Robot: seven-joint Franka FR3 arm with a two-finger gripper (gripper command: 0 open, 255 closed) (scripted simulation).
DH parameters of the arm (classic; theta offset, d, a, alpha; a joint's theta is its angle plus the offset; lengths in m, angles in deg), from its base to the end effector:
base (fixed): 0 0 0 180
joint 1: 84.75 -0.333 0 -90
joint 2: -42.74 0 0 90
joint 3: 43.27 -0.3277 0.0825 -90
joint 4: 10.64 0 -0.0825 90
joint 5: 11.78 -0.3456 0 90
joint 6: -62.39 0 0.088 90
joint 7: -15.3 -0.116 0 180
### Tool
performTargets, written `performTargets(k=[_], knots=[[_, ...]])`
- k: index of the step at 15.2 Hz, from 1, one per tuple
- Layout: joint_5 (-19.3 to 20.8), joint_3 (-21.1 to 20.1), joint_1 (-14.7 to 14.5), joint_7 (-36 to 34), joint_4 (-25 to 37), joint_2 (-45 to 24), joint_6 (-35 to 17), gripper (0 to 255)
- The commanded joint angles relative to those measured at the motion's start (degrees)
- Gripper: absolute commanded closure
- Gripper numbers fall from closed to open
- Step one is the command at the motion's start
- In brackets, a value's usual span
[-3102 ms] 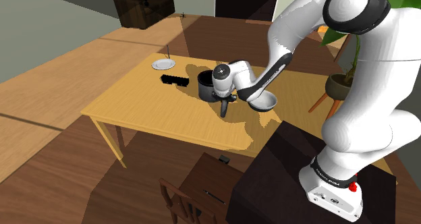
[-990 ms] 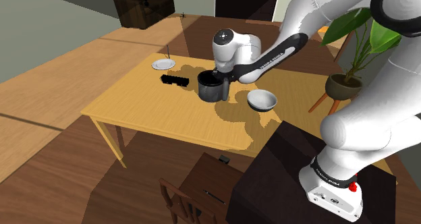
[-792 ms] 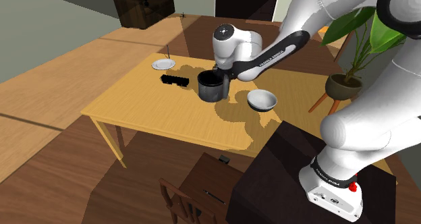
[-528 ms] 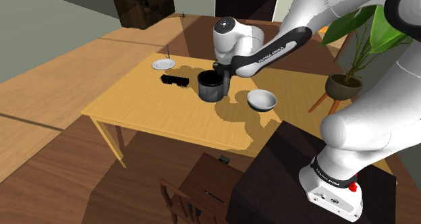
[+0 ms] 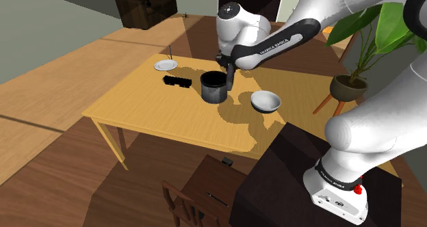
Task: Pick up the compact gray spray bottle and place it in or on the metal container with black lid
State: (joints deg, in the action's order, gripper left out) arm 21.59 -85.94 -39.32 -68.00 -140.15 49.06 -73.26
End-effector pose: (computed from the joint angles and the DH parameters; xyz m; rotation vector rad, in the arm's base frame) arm 0.4955 -0.0273 0.4419 2.3641 -1.4669 0.6577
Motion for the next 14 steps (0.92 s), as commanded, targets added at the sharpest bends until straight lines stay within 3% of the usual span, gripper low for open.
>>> performTargets(k=[1, 6, 14], knots=[[1.5, -0.2, 0.5, -0.1, 2.9, -2.5, 1.3, 255], [11.3, -0.1, 0.0, -2.9, 15.9, -16.3, 6.7, 255], [19.7, 4.3, -7.5, 0.2, 40.3, -36.2, 15.3, 255]])
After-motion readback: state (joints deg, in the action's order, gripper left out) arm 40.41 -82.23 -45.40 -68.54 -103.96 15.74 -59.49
